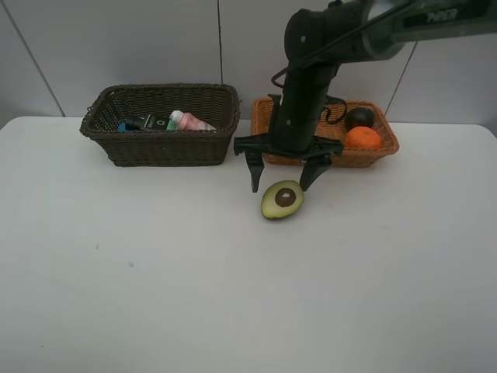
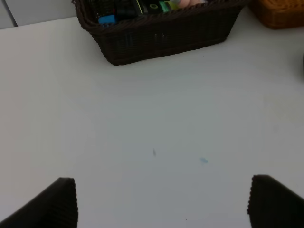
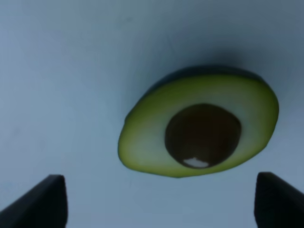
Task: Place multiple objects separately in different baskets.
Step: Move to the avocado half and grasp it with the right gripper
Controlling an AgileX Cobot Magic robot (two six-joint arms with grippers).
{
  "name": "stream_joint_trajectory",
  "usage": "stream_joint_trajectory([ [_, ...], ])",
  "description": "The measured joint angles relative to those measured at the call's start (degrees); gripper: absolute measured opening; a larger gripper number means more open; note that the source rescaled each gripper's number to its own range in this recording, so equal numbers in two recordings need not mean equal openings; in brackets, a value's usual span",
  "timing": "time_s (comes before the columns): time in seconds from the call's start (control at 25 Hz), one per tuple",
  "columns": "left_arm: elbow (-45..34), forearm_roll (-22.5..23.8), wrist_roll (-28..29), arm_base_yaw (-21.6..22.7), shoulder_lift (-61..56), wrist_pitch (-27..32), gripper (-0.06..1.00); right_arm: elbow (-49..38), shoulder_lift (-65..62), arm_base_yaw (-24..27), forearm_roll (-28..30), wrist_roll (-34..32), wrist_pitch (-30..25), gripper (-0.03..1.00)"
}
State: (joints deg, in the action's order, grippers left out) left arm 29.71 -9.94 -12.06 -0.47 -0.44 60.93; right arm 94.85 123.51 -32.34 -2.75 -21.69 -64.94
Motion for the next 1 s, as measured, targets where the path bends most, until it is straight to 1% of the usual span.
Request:
stream_joint_trajectory([
  [0.16, 0.00, 0.00, 0.00, 0.00, 0.00, 0.00, 0.88, 0.00, 0.97, 0.00, 1.62, -0.16, 2.15, 1.00],
  [0.24, 0.00, 0.00, 0.00, 0.00, 0.00, 0.00, 0.88, 0.00, 1.42, 0.06, 2.75, -1.47, 2.60, 1.00],
  [0.4, 0.00, 0.00, 0.00, 0.00, 0.00, 0.00, 0.88, 0.00, 1.89, 1.38, 4.57, -9.28, 3.44, 1.00],
  [0.52, 0.00, 0.00, 0.00, 0.00, 0.00, 0.00, 0.88, 0.00, 1.89, 2.79, 4.13, -15.50, 3.34, 1.00],
  [0.76, 0.00, 0.00, 0.00, 0.00, 0.00, 0.00, 0.88, 0.00, 1.89, 2.87, -0.04, -22.72, 3.70, 1.00],
  [1.0, 0.00, 0.00, 0.00, 0.00, 0.00, 0.00, 0.88, 0.00, 1.89, 2.87, -0.25, -24.12, 4.69, 1.00],
])
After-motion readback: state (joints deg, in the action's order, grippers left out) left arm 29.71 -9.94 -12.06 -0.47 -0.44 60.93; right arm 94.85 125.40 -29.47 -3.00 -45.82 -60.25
